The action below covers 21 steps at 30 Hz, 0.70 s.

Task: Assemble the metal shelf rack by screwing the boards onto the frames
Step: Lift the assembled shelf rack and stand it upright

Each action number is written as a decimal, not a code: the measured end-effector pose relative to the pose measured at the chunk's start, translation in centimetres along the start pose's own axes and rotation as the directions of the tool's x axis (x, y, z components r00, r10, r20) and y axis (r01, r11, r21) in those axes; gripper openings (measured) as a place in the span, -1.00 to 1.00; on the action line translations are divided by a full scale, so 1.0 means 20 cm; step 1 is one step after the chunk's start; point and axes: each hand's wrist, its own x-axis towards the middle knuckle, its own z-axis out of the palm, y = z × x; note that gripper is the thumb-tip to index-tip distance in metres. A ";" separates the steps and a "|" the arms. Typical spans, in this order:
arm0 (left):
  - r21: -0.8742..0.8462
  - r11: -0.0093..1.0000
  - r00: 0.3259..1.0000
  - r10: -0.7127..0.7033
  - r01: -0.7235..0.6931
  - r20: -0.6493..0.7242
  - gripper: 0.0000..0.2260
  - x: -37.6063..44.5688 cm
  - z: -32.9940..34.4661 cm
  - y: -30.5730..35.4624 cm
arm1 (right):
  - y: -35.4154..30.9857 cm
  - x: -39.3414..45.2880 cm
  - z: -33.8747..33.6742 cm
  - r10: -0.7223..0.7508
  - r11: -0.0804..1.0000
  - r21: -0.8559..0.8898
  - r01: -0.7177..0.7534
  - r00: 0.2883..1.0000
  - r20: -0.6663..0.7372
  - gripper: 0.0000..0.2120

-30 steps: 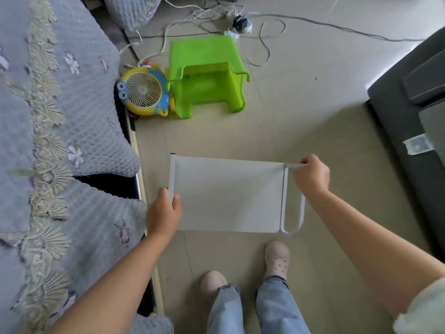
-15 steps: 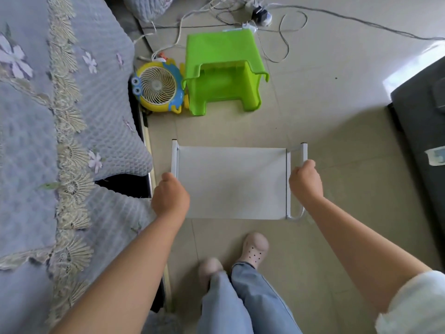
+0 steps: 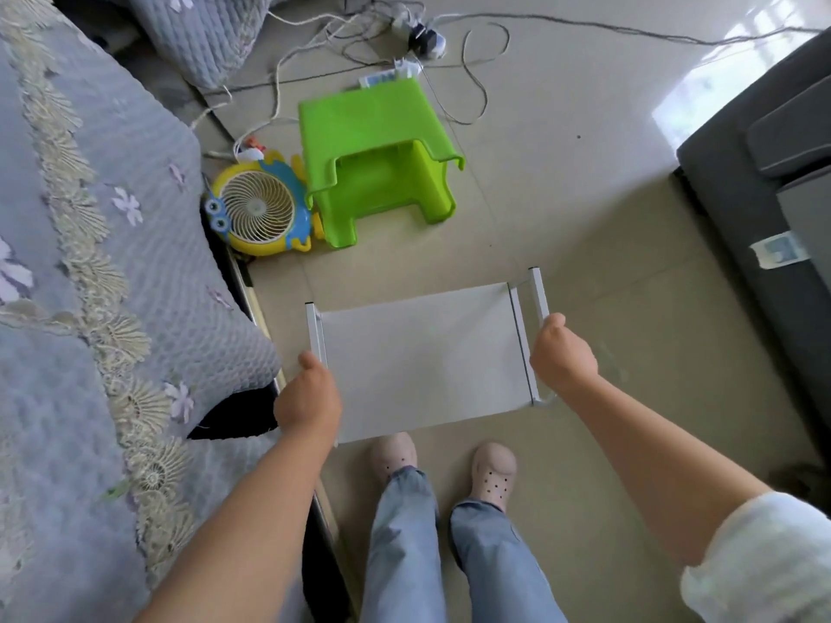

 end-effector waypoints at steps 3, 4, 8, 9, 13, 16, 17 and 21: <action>0.043 0.998 0.999 0.040 -0.041 0.010 -0.73 0.07 -0.02 -0.04 | -0.02 0.02 0.01 -0.014 0.999 0.039 0.014 1.000 -0.008 -0.85; 0.049 0.997 0.999 0.051 -0.051 0.012 -0.74 0.08 -0.02 -0.04 | -0.03 0.02 0.02 -0.011 0.999 0.052 0.012 1.000 -0.004 -0.85; 0.050 0.993 0.995 0.103 -0.103 -0.005 -0.79 0.11 -0.07 -0.03 | -0.02 0.02 -0.03 0.002 0.996 0.091 -0.003 1.000 0.005 -0.85; 0.039 0.993 0.994 0.108 -0.108 -0.004 -0.80 0.12 -0.10 -0.01 | -0.01 0.02 -0.06 0.007 0.996 0.092 -0.008 1.000 0.003 -0.86; 0.059 0.982 0.983 0.179 -0.178 -0.026 -0.80 0.13 -0.23 0.14 | 0.05 0.06 -0.22 0.025 0.998 0.057 -0.022 0.999 -0.047 -0.84; 0.103 0.969 0.972 0.232 -0.226 -0.050 -0.76 0.16 -0.34 0.30 | 0.11 0.11 -0.36 0.046 0.998 0.042 -0.043 0.995 -0.092 -0.92; 0.124 0.964 0.968 0.243 -0.235 -0.058 -0.73 0.17 -0.38 0.36 | 0.14 0.13 -0.41 0.051 0.998 0.039 -0.047 0.993 -0.104 -0.93; 0.169 0.949 0.956 0.282 -0.266 -0.075 -0.67 0.17 -0.53 0.62 | 0.25 0.24 -0.62 0.085 0.995 0.058 -0.079 0.990 -0.111 -0.87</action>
